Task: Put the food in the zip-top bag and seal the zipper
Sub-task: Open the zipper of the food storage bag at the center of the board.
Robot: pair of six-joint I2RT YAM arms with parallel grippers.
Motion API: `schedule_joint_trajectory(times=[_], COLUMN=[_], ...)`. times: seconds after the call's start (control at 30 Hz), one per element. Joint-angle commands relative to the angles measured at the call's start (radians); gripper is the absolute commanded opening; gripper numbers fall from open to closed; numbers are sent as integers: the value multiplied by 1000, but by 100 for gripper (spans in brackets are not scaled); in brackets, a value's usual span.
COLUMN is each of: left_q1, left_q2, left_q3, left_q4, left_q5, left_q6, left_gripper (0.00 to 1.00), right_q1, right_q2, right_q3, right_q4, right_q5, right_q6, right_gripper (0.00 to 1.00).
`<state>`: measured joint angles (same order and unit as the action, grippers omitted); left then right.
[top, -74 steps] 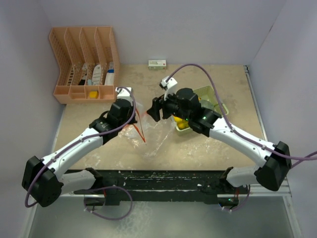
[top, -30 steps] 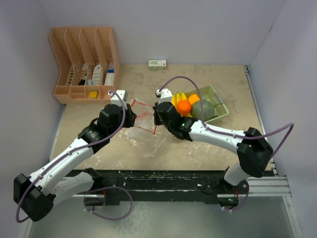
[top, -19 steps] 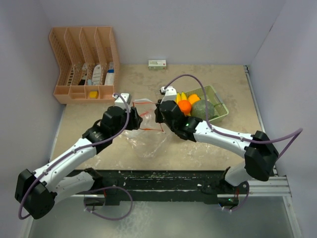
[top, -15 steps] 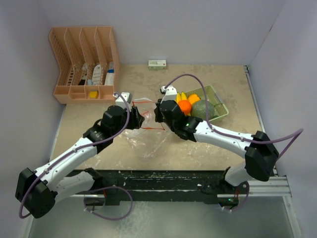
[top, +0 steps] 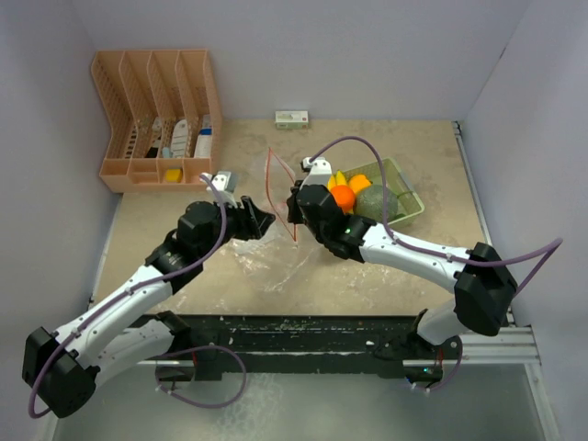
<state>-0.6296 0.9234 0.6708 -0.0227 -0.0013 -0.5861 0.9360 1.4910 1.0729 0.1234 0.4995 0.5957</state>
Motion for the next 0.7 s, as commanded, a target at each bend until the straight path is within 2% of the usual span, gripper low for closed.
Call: schedule_joint_trajectory(times=[0.0, 0.37, 0.67], left_q1=[-1, -2, -2], left_q2=[-21, 69, 39], left_q3=[-8, -23, -24], left_q4=[71, 208, 224], left_q5=[23, -28, -113], left_q6=[-34, -105, -142], left_gripper=[60, 59, 55], right_q1=[2, 3, 3], right_q2=[-5, 9, 22], right_q3=[55, 60, 52], right_q4=[46, 55, 59], right_q5=[38, 7, -14], right_q6=[7, -3, -2], right_gripper=[0, 0, 0])
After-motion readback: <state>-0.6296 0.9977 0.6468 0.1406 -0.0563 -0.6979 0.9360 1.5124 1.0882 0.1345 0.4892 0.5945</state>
